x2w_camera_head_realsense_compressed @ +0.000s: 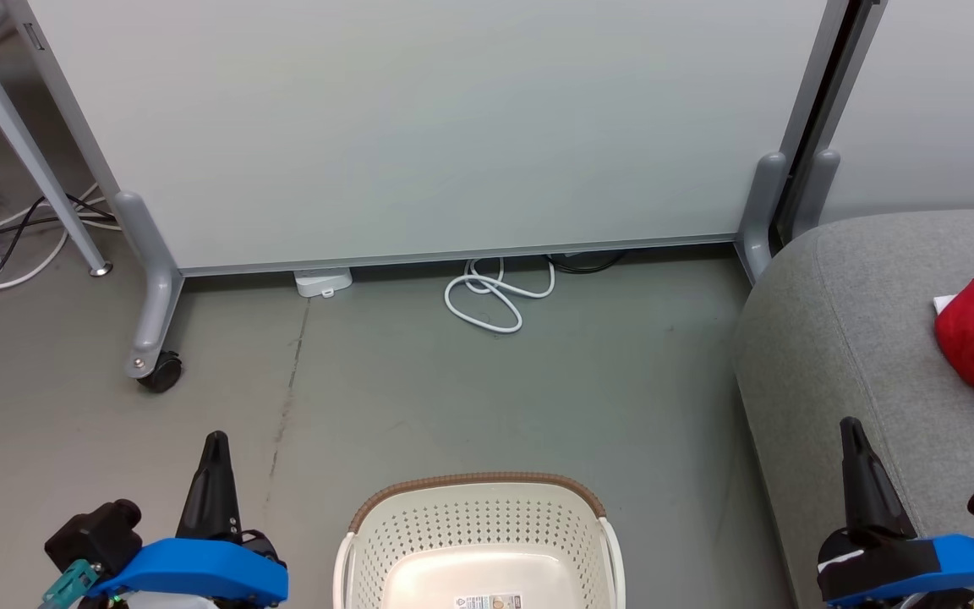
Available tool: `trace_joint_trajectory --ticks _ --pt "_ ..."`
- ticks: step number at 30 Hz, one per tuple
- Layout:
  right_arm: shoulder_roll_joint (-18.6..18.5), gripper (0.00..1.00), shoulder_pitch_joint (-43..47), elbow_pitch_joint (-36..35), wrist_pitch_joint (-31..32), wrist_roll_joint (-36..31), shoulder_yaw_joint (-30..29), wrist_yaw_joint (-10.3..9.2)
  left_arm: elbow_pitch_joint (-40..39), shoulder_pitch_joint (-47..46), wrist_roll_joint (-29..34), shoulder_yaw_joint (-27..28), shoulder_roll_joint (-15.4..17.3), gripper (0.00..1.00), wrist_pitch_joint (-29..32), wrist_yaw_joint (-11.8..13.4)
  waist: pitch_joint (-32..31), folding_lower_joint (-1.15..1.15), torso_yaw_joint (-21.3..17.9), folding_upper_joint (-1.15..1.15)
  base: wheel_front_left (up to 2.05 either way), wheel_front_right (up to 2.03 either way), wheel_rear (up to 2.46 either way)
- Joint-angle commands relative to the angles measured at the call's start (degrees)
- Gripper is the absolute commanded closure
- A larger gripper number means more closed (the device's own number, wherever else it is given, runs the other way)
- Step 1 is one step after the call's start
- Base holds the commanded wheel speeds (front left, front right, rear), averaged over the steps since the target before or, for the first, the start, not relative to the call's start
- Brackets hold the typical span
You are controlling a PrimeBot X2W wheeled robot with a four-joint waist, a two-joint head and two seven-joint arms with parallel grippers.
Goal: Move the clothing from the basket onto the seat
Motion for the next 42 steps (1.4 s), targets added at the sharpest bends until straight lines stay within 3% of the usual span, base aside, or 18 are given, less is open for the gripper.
trace_joint_trajectory --ticks 1,42 --pt "-0.16 1.00 -1.92 -0.61 0.40 2.37 -0.23 0.00 -0.97 -1.95 -2.23 0.59 0.00 1.00 0.44 -0.25 0.01 -0.01 -0.04 0.00 0.00 0.00 0.00" --pt "-0.24 1.00 -4.17 0.87 8.07 31.74 -1.05 0.02 -1.45 -3.62 -31.84 5.28 -1.01 1.00 7.92 -2.60 0.36 -0.01 -1.32 0.00 0.00 0.00 0.00"
